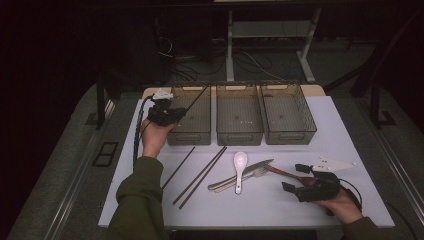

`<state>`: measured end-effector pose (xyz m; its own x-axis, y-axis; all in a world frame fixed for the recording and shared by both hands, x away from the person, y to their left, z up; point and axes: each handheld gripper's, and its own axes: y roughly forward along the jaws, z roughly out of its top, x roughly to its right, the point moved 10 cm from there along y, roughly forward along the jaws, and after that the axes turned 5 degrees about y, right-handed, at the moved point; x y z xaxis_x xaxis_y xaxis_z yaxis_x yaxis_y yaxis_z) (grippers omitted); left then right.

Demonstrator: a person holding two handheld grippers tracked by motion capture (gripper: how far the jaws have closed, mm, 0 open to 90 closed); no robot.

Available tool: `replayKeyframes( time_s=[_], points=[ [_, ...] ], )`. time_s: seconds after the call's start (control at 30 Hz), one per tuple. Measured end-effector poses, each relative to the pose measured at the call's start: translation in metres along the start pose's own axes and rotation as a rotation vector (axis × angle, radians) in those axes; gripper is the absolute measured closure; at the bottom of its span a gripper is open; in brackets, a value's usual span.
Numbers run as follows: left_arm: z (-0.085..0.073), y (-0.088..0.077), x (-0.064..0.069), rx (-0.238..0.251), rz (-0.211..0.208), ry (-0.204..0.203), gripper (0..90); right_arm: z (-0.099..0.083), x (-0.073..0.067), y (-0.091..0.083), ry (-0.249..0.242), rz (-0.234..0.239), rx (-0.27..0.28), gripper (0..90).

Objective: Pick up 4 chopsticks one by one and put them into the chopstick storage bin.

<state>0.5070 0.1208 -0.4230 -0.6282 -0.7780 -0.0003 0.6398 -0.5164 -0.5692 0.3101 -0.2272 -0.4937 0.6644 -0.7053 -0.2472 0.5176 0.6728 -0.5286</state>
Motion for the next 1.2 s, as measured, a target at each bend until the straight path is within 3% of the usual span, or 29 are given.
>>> replayKeyframes(
  time_s=[0.27, 0.63, 0.87, 1.2],
  points=[
    [-0.008, 0.013, -0.012, -0.073, 0.045, -0.023, 84.7, 0.000, 0.000, 0.000, -0.001, 0.002, 0.001, 11.5],
    [-0.023, 0.021, -0.021, -0.150, 0.061, -0.065, 84.4, 0.000, 0.000, -0.001, -0.003, 0.003, 0.003, 11.5],
    [-0.020, 0.021, -0.021, -0.127, 0.073, -0.072, 65.4, 0.000, 0.000, -0.001, -0.003, 0.003, 0.003, 11.5],
    [-0.006, 0.004, -0.006, -0.067, 0.010, -0.047, 49.3, 0.000, 0.000, -0.001, -0.005, 0.004, -0.003, 11.5]
  ],
)
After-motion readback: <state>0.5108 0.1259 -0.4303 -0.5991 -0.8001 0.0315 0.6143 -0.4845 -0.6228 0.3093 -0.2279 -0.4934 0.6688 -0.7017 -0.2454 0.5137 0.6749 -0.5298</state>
